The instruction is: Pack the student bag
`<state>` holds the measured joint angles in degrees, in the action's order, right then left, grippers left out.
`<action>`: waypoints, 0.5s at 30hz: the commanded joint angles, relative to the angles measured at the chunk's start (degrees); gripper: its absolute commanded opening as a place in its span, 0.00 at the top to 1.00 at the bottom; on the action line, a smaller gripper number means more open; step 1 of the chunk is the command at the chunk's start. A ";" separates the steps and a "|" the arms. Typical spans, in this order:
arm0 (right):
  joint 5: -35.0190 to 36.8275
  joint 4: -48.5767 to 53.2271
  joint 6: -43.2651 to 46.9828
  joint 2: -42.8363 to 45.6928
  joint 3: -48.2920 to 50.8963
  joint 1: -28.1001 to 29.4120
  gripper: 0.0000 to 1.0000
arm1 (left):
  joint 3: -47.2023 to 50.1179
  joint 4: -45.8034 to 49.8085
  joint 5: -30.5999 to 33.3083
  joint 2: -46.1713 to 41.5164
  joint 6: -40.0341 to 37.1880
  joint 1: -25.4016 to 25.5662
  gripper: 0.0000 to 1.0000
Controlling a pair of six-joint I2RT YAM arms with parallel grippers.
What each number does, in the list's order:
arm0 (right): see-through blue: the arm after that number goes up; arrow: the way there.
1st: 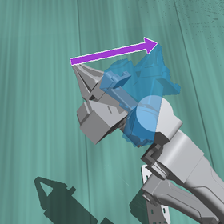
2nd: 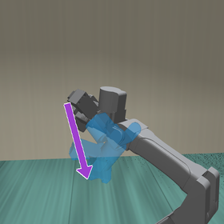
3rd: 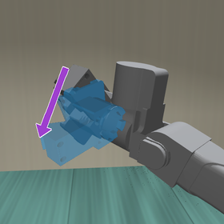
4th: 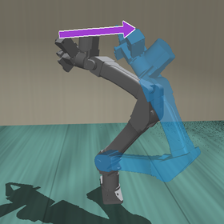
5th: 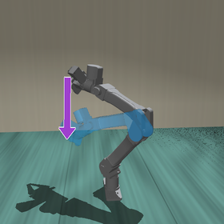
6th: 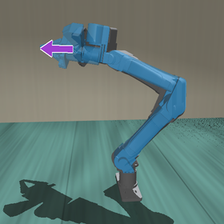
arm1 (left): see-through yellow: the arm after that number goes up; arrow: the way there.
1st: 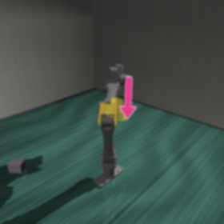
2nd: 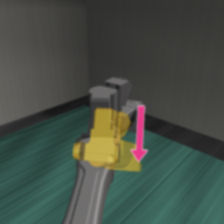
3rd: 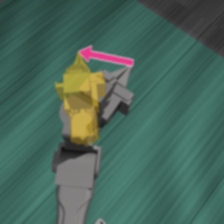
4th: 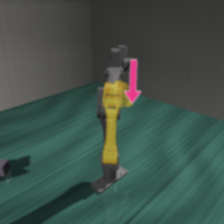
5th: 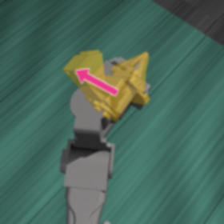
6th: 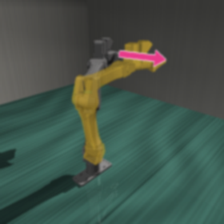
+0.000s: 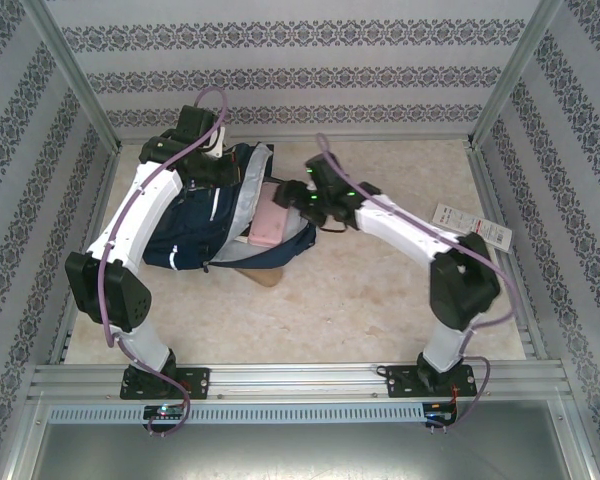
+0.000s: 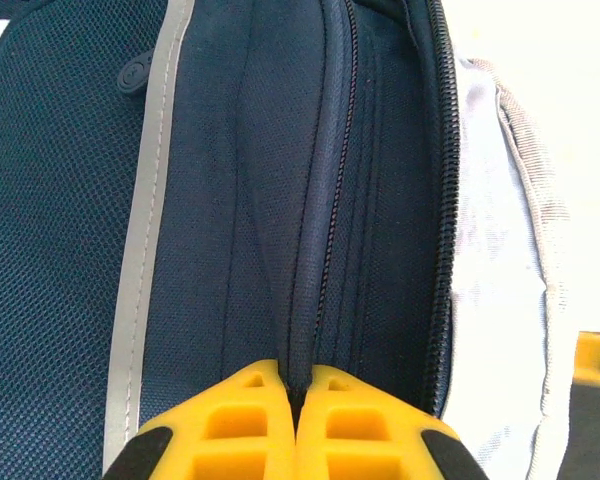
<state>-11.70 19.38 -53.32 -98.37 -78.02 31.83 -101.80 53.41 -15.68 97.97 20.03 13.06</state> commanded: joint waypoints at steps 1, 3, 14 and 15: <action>7.24 3.64 4.98 6.21 6.65 -7.51 0.21 | -0.02 -4.03 -1.39 -3.39 1.68 -0.78 1.00; 10.61 4.71 7.52 9.42 9.87 -11.68 0.20 | 0.12 -4.11 -1.76 -3.36 1.96 -0.76 1.00; 14.52 8.38 17.46 3.75 7.97 -36.56 0.16 | 2.26 -4.86 -2.47 -4.06 2.97 -0.76 1.00; 14.08 9.27 17.85 1.42 5.93 -37.99 0.16 | 2.38 -4.80 -2.53 -4.04 2.99 -0.77 1.00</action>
<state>1.56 26.11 -39.59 -92.55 -68.29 -3.95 -99.57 51.59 -16.99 97.27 21.56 12.99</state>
